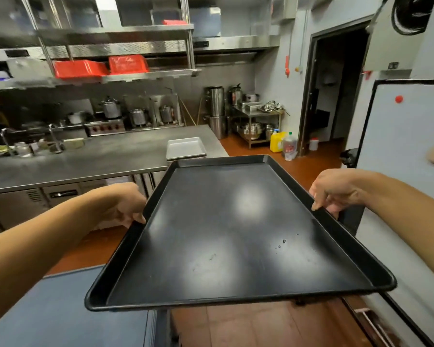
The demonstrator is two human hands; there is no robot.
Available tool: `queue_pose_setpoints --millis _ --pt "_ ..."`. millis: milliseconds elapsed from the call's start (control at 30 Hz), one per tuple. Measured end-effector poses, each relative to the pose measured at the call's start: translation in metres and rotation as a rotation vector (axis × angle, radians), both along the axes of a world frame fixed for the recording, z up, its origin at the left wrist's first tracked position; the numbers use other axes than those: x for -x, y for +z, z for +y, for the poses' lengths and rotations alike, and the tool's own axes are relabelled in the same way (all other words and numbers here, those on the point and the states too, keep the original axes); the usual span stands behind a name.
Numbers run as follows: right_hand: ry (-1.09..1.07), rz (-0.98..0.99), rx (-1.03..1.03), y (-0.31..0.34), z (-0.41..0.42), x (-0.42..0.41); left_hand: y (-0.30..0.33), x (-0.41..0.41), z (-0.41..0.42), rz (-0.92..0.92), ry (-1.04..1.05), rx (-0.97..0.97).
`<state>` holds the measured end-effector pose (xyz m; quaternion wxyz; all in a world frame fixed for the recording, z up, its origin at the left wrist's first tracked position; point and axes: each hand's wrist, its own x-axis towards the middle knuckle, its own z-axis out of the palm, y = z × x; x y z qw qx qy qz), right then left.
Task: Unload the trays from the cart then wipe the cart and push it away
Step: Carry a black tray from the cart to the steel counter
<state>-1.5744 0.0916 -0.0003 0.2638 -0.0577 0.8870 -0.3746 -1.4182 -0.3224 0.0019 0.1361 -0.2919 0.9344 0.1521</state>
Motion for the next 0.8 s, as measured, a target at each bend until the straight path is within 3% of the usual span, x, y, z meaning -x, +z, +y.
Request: queue_pose_setpoints --millis 167,333,800 --pt "0.104 0.011 -0.031 0.005 -0.036 0.104 0.011 0.059 -0.013 -0.062 0.004 0.115" --pt "0.16 0.011 -0.038 0.007 -0.085 0.191 0.009 0.116 -0.05 -0.072 0.105 0.073" --pt "0.196 -0.021 -0.032 -0.022 -0.283 0.454 -0.019 0.361 -0.234 -0.018 0.16 0.139"
